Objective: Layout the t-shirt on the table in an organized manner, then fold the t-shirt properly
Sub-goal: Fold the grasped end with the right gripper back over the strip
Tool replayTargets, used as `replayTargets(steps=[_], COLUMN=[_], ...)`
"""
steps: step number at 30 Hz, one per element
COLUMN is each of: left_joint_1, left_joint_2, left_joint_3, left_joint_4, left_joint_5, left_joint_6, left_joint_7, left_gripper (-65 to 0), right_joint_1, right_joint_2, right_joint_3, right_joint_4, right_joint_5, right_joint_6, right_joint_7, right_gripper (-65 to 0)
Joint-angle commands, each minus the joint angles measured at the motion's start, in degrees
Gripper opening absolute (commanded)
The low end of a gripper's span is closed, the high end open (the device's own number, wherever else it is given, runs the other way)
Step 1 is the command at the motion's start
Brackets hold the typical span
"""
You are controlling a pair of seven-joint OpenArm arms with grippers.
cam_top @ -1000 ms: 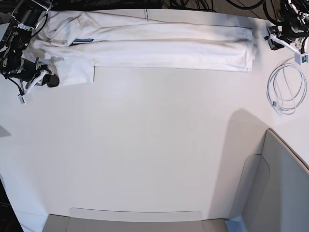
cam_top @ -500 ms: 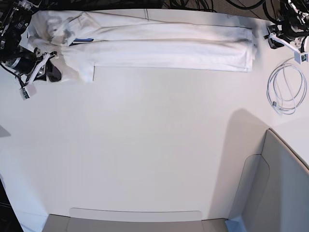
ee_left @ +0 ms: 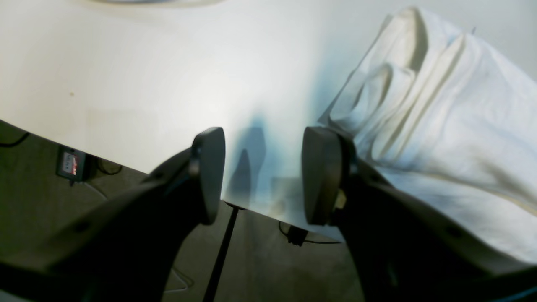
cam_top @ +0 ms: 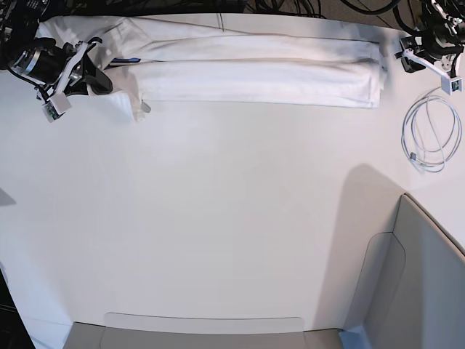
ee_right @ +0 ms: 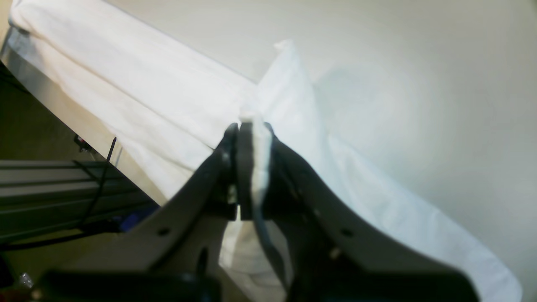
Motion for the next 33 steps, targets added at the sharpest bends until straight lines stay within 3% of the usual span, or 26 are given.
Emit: replayTargets(steps=[1, 10, 16, 27, 33], left_joint_1=[0.09, 0.09, 0.09, 0.09, 0.09], left_joint_2=[-0.88, -0.88, -0.80, -0.80, -0.80], left_joint_3=[-0.40, -0.40, -0.40, -0.40, -0.31], left_joint_4=[0.90, 0.90, 0.90, 0.90, 0.90], left_joint_5=[-0.45, -0.45, -0.45, -0.45, -0.45], left_joint_6=[0.10, 0.19, 0.19, 0.19, 0.19], left_joint_7=[-0.75, -0.75, -0.75, -0.75, -0.75], left_gripper=[-34.7, -34.7, -34.7, -34.7, -34.7], right_joint_1=[-0.81, -4.33, -4.77, -6.26, -6.79], right_joint_2=[0.83, 1.71, 4.00, 7.78, 7.96], right_joint_3=[-0.44, -7.47, -9.49, -15.56, -16.35], right_joint_4=[0.77, 0.77, 0.77, 0.77, 0.77], right_joint_5=[1.33, 0.89, -5.53, -6.67, -10.89], right_joint_6=[0.39, 0.30, 0.30, 0.30, 0.30], right_joint_7=[0.58, 0.58, 0.58, 0.58, 0.58], right_gripper=[-65.0, -65.0, -65.0, -65.0, -65.0])
